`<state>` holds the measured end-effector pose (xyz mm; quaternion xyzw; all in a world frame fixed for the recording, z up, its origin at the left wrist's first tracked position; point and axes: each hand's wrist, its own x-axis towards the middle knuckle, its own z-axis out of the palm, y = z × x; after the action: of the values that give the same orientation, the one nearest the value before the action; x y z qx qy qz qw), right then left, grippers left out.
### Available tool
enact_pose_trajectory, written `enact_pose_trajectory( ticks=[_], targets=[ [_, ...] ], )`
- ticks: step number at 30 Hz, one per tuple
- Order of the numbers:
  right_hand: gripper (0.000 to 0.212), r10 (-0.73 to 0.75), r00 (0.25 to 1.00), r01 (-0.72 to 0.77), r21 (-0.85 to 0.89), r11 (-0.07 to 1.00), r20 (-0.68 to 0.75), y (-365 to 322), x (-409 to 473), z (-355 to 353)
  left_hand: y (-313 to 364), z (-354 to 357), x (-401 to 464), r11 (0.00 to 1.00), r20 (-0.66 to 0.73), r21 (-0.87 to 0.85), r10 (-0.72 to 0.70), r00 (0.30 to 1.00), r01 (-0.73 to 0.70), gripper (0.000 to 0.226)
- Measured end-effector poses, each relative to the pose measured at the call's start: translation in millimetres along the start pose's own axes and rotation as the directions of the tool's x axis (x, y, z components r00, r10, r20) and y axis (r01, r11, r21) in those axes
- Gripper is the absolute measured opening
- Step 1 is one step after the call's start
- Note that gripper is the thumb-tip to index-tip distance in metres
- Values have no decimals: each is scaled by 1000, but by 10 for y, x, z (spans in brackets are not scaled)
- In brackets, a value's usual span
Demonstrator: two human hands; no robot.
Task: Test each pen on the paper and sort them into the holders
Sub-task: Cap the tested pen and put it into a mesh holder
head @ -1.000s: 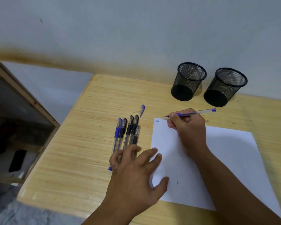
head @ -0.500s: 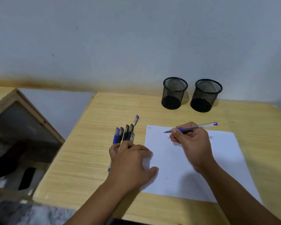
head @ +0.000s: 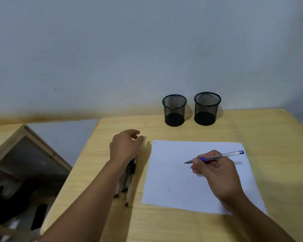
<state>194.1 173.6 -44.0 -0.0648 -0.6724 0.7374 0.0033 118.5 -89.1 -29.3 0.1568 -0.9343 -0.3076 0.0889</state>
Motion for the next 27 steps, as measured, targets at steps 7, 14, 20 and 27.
enact_pose_trajectory(
  ticks=[7, 14, 20, 27],
  targets=[
    [9, 8, 1000, -8, 7, 1000, -10, 41, -71, -130, 39, 89, 352, 945, 132, 324, -93, 987, 45, 28],
    [9, 13, 1000, -13, 1, 1000, -16, 18, -119, -128, 87, 6, 286, 981, 105, 187, -65, 992, 45, 6],
    [11, -16, 1000, 16, 39, 999, 8, -72, -199, -61, 411, -301, -250, 852, 98, -515, -52, 994, 96, 17],
    [11, -169, 986, 169, 133, 977, -10, -416, -261, 24, 581, -387, -833, 538, 247, -786, -179, 952, 305, 8]
  ],
)
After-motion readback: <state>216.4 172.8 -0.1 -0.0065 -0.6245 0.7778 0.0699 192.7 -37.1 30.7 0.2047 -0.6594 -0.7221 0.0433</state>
